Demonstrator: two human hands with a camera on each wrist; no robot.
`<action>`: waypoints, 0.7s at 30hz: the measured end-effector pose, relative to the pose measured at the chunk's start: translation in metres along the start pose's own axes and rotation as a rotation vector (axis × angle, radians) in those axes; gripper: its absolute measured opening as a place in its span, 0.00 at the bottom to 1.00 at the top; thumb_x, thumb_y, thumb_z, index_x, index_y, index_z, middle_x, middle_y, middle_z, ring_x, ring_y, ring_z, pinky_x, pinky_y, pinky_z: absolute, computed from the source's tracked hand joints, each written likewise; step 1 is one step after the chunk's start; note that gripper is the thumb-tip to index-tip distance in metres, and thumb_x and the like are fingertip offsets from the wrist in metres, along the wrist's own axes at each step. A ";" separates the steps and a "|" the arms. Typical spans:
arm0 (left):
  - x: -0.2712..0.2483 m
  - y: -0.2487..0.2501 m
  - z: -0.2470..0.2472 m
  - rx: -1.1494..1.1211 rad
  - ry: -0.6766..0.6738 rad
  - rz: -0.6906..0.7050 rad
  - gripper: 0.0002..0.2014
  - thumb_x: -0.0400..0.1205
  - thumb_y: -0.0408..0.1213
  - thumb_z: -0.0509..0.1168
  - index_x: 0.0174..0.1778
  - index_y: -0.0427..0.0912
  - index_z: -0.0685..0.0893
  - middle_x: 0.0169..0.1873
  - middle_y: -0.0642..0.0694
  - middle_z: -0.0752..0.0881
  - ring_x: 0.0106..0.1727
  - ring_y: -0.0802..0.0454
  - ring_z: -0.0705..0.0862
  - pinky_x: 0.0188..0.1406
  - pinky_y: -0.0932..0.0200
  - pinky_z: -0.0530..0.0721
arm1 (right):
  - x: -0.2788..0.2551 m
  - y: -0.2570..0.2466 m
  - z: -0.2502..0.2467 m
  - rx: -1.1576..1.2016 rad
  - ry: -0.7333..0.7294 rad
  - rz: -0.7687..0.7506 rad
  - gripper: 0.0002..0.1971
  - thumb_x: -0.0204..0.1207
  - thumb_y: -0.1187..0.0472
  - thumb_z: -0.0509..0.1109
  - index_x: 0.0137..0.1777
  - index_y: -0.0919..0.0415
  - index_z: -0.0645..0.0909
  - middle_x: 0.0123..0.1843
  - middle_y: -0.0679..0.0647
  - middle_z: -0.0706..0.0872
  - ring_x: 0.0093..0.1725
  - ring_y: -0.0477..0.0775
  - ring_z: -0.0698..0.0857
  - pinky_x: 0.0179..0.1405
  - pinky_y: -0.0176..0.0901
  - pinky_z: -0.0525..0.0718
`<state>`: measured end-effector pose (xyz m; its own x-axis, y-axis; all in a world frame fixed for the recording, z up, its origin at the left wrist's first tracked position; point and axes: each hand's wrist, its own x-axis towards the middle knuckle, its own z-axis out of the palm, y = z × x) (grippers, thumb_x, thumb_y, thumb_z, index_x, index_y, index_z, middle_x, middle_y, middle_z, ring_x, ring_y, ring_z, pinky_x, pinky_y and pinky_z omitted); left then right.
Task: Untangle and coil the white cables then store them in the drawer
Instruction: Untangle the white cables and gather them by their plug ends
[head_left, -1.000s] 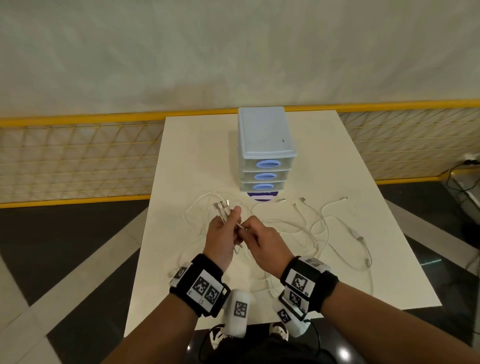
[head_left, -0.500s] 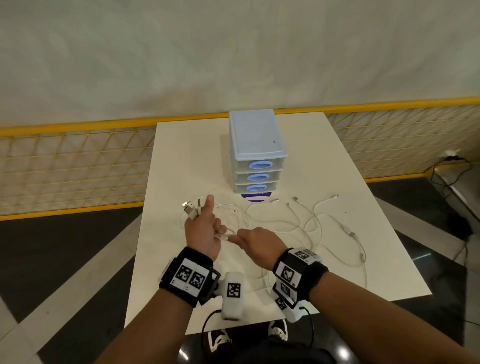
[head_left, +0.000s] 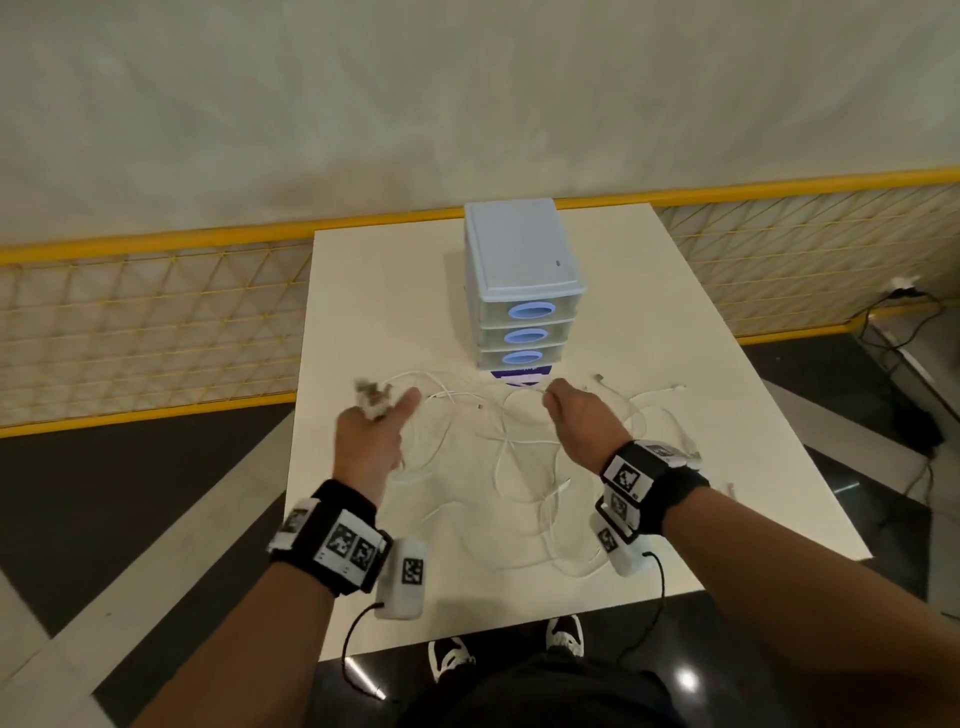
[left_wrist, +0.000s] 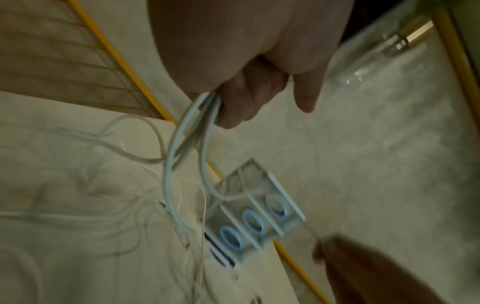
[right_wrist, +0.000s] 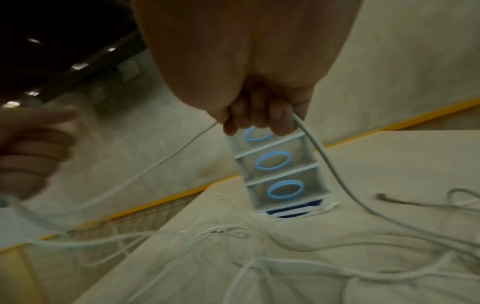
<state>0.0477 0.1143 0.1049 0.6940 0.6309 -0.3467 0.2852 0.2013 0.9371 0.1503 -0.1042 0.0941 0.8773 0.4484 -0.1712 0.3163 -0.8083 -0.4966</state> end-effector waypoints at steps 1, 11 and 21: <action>-0.004 -0.005 0.007 0.083 -0.050 0.012 0.17 0.74 0.41 0.75 0.26 0.43 0.75 0.11 0.56 0.67 0.12 0.59 0.63 0.16 0.65 0.62 | -0.003 -0.012 0.005 0.039 0.003 -0.033 0.14 0.85 0.57 0.52 0.52 0.68 0.73 0.44 0.70 0.85 0.43 0.69 0.84 0.36 0.46 0.68; -0.011 -0.030 0.044 -0.008 -0.088 -0.048 0.11 0.77 0.39 0.72 0.31 0.37 0.86 0.12 0.54 0.66 0.15 0.55 0.62 0.19 0.64 0.62 | -0.024 -0.052 0.032 0.057 -0.106 -0.208 0.15 0.85 0.53 0.55 0.55 0.65 0.76 0.45 0.66 0.87 0.45 0.70 0.83 0.42 0.55 0.78; 0.022 -0.007 0.032 -0.230 0.211 -0.033 0.08 0.79 0.36 0.70 0.36 0.36 0.85 0.10 0.58 0.67 0.12 0.61 0.62 0.14 0.70 0.60 | 0.012 0.030 0.004 0.110 -0.164 -0.107 0.14 0.83 0.51 0.59 0.50 0.60 0.80 0.42 0.63 0.88 0.44 0.65 0.85 0.48 0.53 0.81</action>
<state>0.0819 0.1023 0.0893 0.5273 0.7582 -0.3834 0.1317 0.3729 0.9185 0.1690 -0.1220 0.0737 0.7675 0.5924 -0.2447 0.3550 -0.7108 -0.6072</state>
